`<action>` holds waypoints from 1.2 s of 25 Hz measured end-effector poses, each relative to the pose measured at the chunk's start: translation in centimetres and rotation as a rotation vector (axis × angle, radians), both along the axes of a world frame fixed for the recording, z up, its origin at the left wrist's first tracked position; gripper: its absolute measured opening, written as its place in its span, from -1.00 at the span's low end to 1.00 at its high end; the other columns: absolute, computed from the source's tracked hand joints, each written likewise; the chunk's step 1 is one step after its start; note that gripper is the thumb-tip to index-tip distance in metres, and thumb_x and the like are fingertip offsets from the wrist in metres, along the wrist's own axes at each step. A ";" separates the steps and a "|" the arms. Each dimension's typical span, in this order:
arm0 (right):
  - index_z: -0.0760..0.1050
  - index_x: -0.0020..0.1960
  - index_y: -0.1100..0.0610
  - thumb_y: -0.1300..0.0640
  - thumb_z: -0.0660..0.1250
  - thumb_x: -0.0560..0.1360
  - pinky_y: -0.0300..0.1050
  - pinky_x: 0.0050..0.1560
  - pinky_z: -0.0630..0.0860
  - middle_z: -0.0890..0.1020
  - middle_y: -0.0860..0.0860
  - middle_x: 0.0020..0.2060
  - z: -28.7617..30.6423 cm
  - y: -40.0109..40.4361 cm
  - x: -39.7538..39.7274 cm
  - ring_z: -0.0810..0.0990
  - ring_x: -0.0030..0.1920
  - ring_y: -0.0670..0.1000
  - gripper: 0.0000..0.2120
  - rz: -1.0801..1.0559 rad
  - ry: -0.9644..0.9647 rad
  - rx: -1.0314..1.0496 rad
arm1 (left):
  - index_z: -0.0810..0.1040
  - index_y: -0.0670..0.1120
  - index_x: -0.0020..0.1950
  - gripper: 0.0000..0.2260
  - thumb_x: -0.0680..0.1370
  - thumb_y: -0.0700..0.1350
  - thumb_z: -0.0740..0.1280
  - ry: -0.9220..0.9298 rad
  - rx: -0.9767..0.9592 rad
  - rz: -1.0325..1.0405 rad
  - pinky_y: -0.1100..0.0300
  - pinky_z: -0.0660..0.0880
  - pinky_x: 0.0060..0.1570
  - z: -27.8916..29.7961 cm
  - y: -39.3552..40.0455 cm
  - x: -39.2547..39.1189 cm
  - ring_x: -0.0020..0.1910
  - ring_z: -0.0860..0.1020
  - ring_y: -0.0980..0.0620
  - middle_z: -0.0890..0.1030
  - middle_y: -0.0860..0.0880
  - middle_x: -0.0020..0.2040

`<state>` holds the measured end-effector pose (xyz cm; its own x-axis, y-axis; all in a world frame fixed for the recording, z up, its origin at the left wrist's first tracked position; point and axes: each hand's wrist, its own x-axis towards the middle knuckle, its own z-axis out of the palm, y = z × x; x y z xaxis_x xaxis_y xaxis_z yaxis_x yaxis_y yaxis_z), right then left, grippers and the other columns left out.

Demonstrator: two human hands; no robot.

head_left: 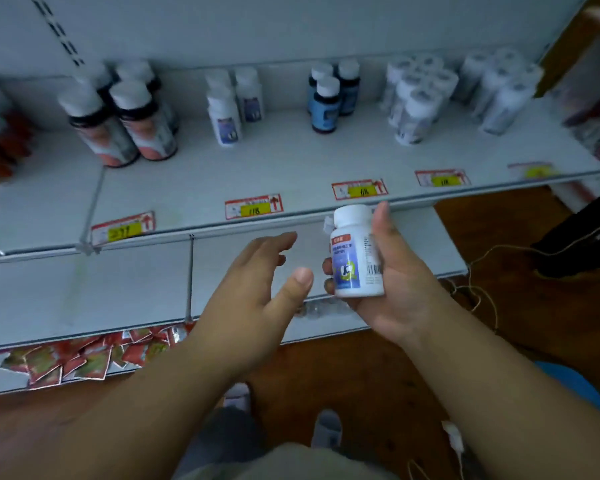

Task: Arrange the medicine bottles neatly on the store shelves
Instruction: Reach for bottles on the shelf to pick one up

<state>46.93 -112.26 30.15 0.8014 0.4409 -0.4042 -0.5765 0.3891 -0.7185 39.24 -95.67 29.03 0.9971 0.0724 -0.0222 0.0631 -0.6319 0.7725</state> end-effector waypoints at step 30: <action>0.45 0.32 0.05 0.12 0.47 0.48 -0.02 0.13 0.53 0.59 0.01 0.14 -2.1 17.1 27.1 0.58 0.10 0.00 -0.56 0.294 -1.062 -1.007 | -0.04 -0.10 0.60 -0.27 0.56 0.24 0.11 -0.146 0.678 0.179 0.02 0.00 0.52 -2.9 13.5 21.9 0.58 -0.15 0.01 -0.06 -0.05 0.62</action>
